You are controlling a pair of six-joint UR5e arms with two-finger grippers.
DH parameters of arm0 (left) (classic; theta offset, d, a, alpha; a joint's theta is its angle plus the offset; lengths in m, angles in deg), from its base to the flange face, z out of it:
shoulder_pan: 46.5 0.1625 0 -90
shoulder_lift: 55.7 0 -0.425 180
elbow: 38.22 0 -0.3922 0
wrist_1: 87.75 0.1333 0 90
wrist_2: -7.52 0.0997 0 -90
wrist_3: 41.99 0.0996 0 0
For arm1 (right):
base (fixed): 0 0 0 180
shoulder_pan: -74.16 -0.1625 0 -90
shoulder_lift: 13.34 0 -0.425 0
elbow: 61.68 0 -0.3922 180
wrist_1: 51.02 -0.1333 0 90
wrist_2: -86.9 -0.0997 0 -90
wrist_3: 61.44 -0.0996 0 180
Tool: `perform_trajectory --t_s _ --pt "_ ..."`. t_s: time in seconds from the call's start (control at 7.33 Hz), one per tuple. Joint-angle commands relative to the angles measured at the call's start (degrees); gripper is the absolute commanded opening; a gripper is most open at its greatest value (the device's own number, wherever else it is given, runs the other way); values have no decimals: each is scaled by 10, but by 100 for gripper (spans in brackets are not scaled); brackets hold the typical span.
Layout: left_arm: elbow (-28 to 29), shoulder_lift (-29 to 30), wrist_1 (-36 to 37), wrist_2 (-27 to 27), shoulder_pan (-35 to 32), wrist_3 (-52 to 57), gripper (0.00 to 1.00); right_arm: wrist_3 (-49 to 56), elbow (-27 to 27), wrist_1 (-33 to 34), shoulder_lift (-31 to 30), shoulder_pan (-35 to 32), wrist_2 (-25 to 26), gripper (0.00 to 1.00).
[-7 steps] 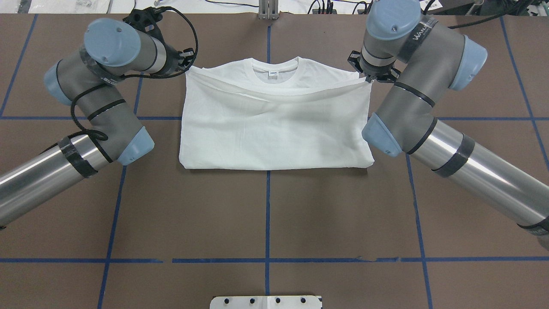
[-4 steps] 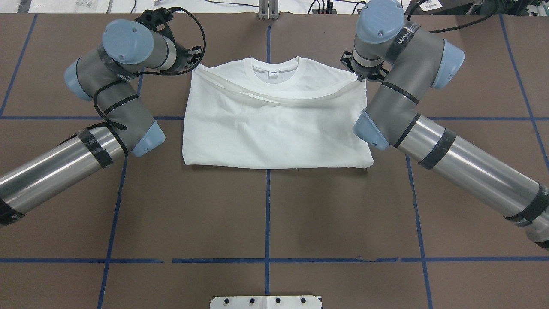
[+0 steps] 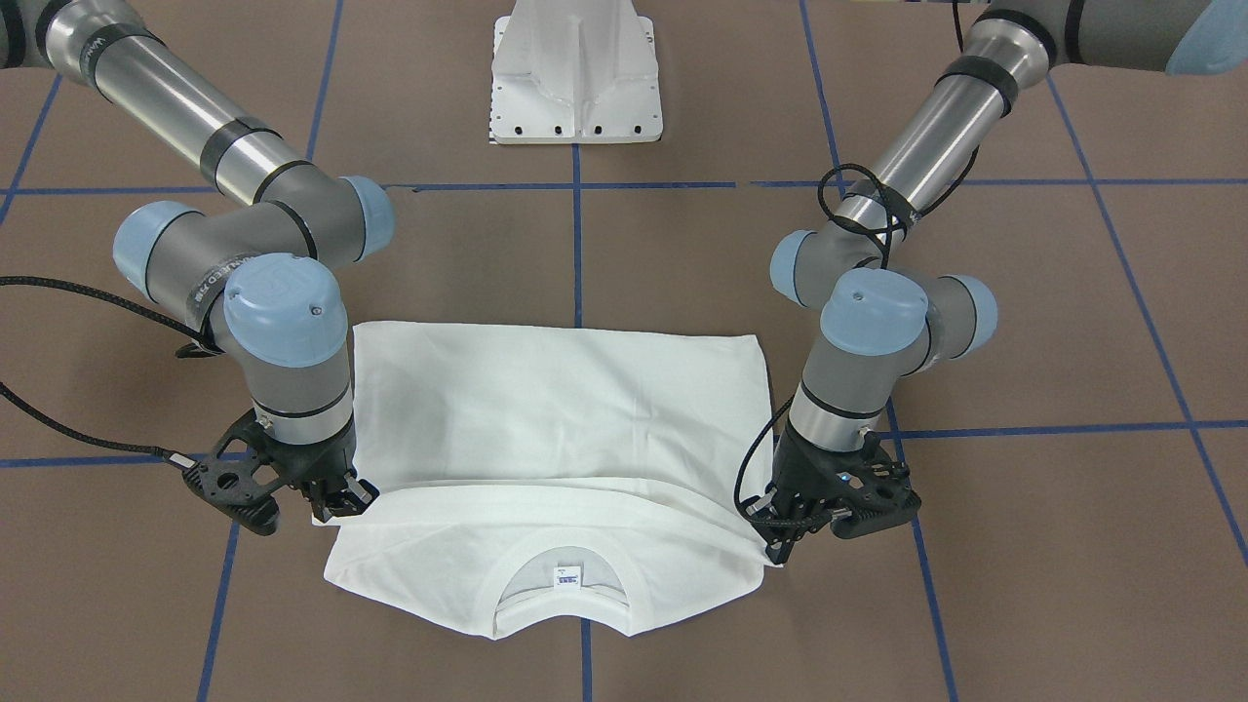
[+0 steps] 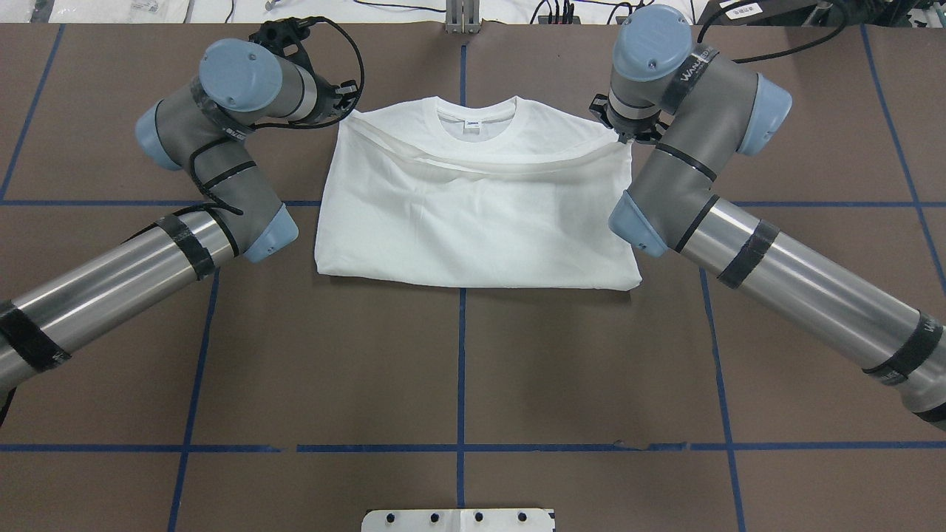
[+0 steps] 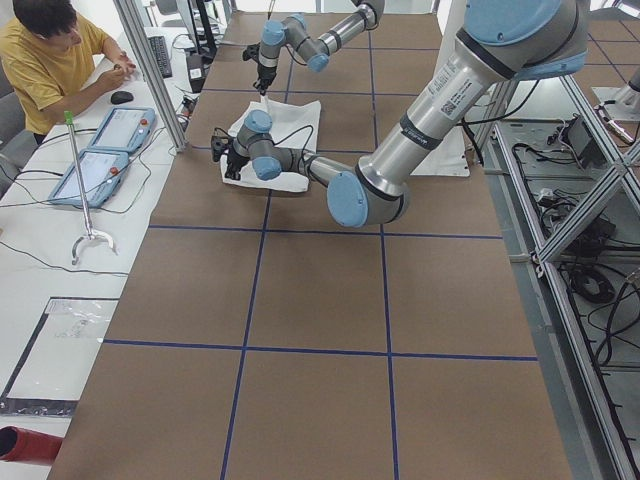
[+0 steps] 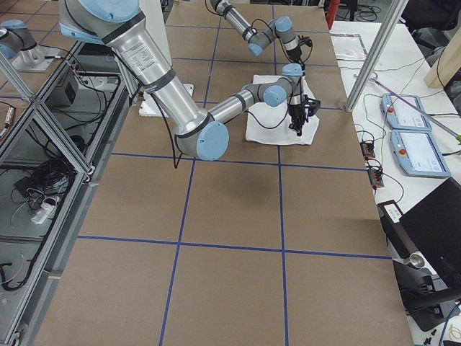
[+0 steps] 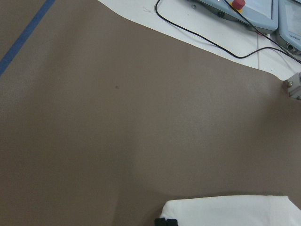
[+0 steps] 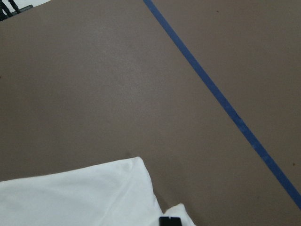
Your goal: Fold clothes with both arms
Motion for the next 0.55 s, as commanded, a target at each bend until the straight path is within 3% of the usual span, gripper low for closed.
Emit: perform_trajectory --t_s 0.0,0.14,0.27,0.41 --pt "2 0 -2 1 1 0 7 0 -4 -12 -1 -1 -1 0" --pt "0 0 -4 1 1 0 41 1 -7 -16 -1 -1 -1 0" --pt "0 0 -14 1 0 0 57 2 -8 -17 -1 -2 -1 40" --pt "-3 -3 -19 1 -1 -2 59 -1 -6 -31 1 -10 -3 42"
